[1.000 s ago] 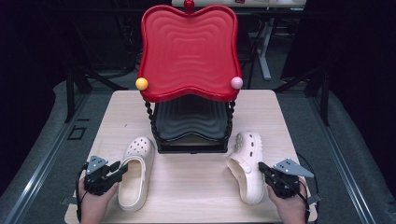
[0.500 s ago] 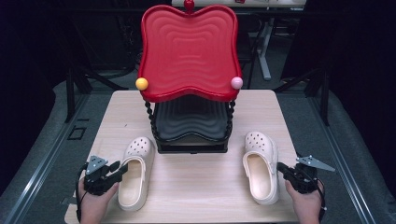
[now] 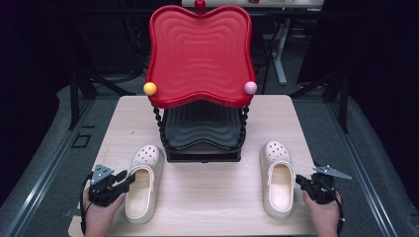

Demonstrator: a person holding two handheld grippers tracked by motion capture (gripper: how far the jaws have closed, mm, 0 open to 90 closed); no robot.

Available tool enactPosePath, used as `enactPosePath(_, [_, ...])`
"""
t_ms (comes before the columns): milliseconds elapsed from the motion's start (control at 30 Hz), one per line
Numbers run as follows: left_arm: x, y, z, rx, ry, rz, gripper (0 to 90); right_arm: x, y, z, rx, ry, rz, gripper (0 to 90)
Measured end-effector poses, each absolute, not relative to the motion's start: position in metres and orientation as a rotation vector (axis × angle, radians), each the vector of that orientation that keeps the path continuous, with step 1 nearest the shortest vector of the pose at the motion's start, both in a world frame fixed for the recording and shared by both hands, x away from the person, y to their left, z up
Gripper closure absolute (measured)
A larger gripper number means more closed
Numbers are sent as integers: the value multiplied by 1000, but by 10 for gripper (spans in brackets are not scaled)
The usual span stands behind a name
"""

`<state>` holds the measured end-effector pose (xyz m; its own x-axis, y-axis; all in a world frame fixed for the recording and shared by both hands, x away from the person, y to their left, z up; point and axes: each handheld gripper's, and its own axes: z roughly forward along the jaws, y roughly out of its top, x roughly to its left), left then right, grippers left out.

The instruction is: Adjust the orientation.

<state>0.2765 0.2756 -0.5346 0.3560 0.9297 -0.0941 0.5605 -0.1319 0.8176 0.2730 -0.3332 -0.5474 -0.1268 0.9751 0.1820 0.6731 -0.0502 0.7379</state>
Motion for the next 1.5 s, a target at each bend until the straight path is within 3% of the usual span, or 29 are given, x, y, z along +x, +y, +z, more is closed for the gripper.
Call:
enactPosePath(300, [276, 275, -534, 1793, 1306, 579, 610, 252, -317, -520, 1545, 1723, 1145, 736])
enactPosePath(367, [276, 275, -534, 1793, 1307, 578, 606, 251, -313, -519, 1521, 1734, 1130, 735])
enactPosePath(600, [276, 275, -534, 1797, 1312, 566, 583, 252, -289, -524, 1404, 1782, 951, 604])
enactPosePath(900, [277, 274, -536, 1797, 1308, 570, 581, 255, -292, -529, 1445, 1774, 885, 620])
enactPosePath(1367, [279, 269, -540, 1837, 1320, 632, 552, 263, -300, -536, 1538, 1837, 943, 731])
enactPosePath(1500, [280, 269, -541, 1842, 1322, 619, 586, 264, -298, -536, 1529, 1853, 967, 734])
